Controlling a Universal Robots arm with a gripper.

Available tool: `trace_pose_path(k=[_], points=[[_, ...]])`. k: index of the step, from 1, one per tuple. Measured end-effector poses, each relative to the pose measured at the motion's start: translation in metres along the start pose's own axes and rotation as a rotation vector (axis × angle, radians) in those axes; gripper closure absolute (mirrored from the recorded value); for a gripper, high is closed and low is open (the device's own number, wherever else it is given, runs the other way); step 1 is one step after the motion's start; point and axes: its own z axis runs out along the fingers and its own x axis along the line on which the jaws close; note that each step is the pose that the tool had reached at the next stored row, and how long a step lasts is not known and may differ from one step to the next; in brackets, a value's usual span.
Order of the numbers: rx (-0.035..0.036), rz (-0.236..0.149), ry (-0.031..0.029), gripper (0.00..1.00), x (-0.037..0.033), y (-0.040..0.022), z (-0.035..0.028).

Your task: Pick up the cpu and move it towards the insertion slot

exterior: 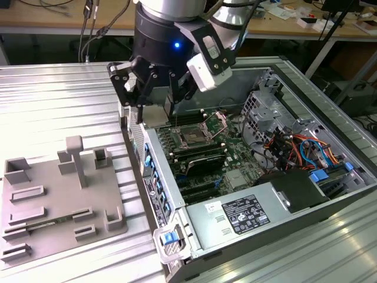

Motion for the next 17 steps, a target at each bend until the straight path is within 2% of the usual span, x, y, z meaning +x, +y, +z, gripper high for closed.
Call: trace_pose_path(k=[2,3,11,17], points=[[0.0002,0.000,0.0001,0.45,-0.0121,-0.0001,-0.0002],[0.0004,0.000,0.0000,0.45,-0.0150,-0.0002,-0.0001],[0.0004,0.000,0.0000,0.45,-0.0171,-0.0002,-0.0002],[0.0004,0.000,0.0000,0.45,-0.0347,-0.0005,-0.0004]])
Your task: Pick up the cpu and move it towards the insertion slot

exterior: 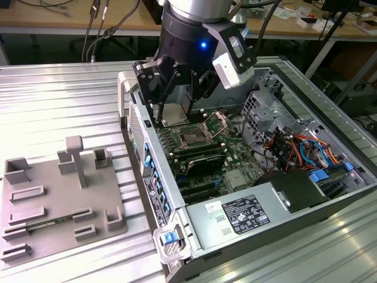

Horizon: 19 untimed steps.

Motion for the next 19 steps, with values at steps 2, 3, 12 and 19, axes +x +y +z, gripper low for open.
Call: trace_pose_path(k=[2,3,12,19], points=[[0.0001,0.000,0.0001,0.45,-0.0073,-0.0001,-0.0001],[0.0000,0.000,0.0000,0.45,-0.0105,-0.0002,-0.0001],[0.0000,0.000,0.0000,0.45,-0.0352,-0.0006,-0.0005],[0.0000,0.000,0.0000,0.45,-0.0498,-0.0008,-0.0006]])
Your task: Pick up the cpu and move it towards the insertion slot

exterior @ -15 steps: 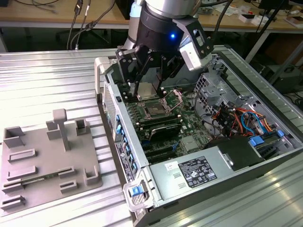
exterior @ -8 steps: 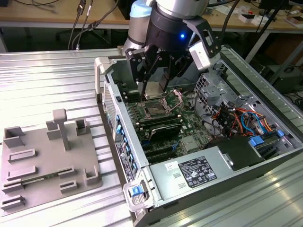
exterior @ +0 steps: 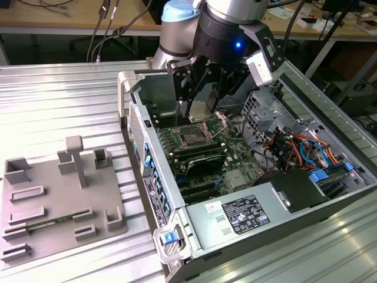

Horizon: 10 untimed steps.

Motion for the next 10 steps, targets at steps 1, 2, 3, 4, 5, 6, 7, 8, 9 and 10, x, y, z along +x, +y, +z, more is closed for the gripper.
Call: trace_pose_path(k=[1,2,3,4,5,6,7,8,9,10], points=[[0.0000,0.000,0.0000,0.45,-0.0027,-0.0001,-0.0001],[0.0001,0.000,0.0000,0.45,-0.0045,-0.0001,-0.0001],[0.0000,0.000,0.0000,0.45,-0.0051,-0.0001,-0.0001],[0.0000,0.000,0.0000,0.45,-0.0053,-0.0001,-0.0001],[0.0000,0.000,0.0000,0.45,-0.0055,-0.0001,-0.0001],[0.0000,0.000,0.0000,0.45,-0.0055,-0.0001,-0.0001],[0.0000,0.000,0.0000,0.45,-0.0055,-0.0001,-0.0001],[0.0000,0.000,0.0000,0.45,-0.0055,0.0000,-0.0001],[0.0000,0.000,0.0000,0.45,-0.0056,0.0002,-0.0001],[0.0000,0.000,0.0000,0.45,-0.0057,0.0004,-0.0001]])
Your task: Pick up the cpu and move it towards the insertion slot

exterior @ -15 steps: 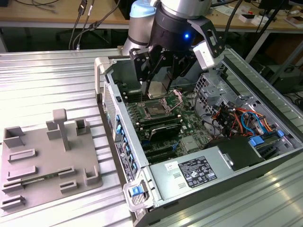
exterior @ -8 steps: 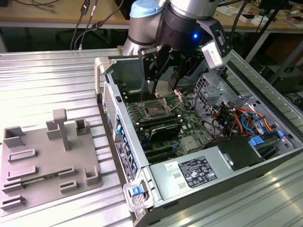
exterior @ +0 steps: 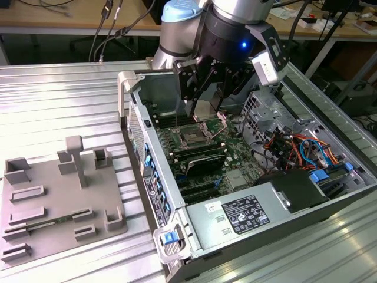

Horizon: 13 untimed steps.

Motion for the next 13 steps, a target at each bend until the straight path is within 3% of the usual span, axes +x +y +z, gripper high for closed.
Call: trace_pose_path(k=[7,13], points=[[0.0000,0.000,0.0000,0.45,0.0000,0.0052,0.0002],[-0.0001,0.000,0.0000,0.45,-0.0014,0.0172,0.0011]])
